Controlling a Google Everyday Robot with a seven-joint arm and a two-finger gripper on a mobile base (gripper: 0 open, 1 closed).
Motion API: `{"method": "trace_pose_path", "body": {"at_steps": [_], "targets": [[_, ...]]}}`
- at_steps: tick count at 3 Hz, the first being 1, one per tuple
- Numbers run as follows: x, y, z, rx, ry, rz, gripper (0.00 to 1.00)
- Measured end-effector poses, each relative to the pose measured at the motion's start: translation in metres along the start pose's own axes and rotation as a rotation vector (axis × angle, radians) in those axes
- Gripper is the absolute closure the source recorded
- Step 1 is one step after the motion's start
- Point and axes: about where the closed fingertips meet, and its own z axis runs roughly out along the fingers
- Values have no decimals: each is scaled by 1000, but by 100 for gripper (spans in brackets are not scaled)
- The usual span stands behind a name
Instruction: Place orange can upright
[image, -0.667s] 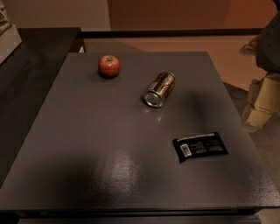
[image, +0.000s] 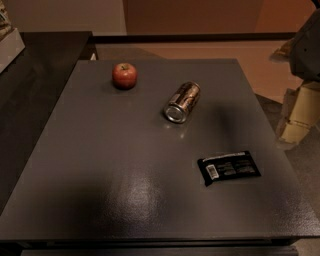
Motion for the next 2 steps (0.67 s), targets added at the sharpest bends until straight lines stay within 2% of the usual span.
{"method": "trace_pose_path", "body": {"at_steps": [1,2], "targets": [[-18,-2,12,-62,-16,-78,0],[-45,-8,27,-97,-29,-191,0]]}}
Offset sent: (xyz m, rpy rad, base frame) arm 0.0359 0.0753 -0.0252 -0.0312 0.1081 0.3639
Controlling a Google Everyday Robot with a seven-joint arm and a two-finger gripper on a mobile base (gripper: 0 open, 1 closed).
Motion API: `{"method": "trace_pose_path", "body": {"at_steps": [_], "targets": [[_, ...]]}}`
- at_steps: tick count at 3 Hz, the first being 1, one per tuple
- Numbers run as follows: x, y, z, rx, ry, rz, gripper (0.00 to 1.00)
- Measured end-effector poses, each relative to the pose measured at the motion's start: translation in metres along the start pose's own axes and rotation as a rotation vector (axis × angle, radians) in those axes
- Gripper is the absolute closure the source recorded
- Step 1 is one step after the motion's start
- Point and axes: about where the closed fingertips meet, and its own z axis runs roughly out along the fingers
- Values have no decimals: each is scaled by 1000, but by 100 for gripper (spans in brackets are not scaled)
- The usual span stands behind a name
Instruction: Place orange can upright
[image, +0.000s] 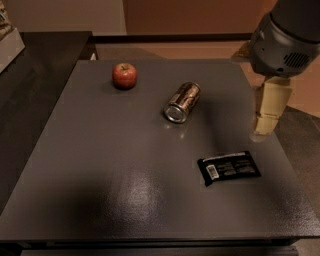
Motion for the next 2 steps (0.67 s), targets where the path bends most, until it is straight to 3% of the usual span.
{"method": "trace_pose_path", "body": {"at_steps": [2], "targets": [[-57,-22,29,-23,-21,-325,0]]}}
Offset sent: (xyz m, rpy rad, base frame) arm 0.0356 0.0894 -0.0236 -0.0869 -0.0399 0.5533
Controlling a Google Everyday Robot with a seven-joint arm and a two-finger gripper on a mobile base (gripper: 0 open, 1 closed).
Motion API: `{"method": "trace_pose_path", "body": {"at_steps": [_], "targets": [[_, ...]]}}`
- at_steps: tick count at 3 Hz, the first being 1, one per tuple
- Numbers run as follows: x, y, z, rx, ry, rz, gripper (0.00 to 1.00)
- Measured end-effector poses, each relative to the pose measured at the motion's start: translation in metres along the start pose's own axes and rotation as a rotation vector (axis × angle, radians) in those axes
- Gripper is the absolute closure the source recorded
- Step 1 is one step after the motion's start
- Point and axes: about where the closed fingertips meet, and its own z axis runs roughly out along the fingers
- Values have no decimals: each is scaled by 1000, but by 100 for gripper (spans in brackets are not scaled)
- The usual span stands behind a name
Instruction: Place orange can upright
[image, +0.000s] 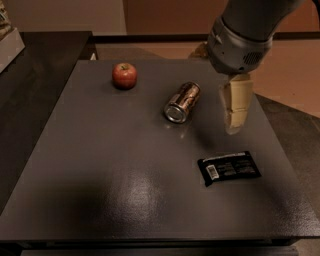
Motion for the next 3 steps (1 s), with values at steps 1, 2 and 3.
{"method": "trace_pose_path", "body": {"at_steps": [1,2,3], "targets": [[-20,-9,15,-27,7,-178,0],[-37,-15,25,-38,31,-363,0],[-41,-23,29,-42,72,-508,0]]}}
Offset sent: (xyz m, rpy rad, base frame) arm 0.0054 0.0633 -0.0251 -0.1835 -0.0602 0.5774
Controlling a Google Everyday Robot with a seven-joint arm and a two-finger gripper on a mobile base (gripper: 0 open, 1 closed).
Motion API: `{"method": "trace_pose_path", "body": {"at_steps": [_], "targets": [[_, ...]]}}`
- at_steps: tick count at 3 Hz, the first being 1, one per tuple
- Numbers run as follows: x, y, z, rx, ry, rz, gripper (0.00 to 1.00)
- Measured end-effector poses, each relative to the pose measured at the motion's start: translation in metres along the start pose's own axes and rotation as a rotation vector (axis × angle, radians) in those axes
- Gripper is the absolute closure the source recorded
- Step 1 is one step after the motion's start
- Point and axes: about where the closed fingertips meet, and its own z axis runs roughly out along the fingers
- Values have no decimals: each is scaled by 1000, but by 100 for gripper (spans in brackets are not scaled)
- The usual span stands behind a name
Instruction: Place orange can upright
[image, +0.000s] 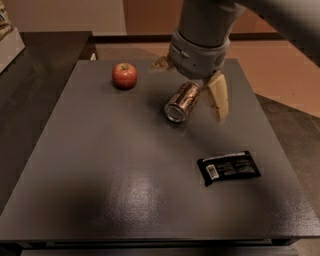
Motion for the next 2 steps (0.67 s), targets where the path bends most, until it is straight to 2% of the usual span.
{"method": "trace_pose_path", "body": {"at_steps": [1,2], "targets": [[3,-4,1,6,7,-8,0],[15,-12,3,13,-18,-26,0]]}}
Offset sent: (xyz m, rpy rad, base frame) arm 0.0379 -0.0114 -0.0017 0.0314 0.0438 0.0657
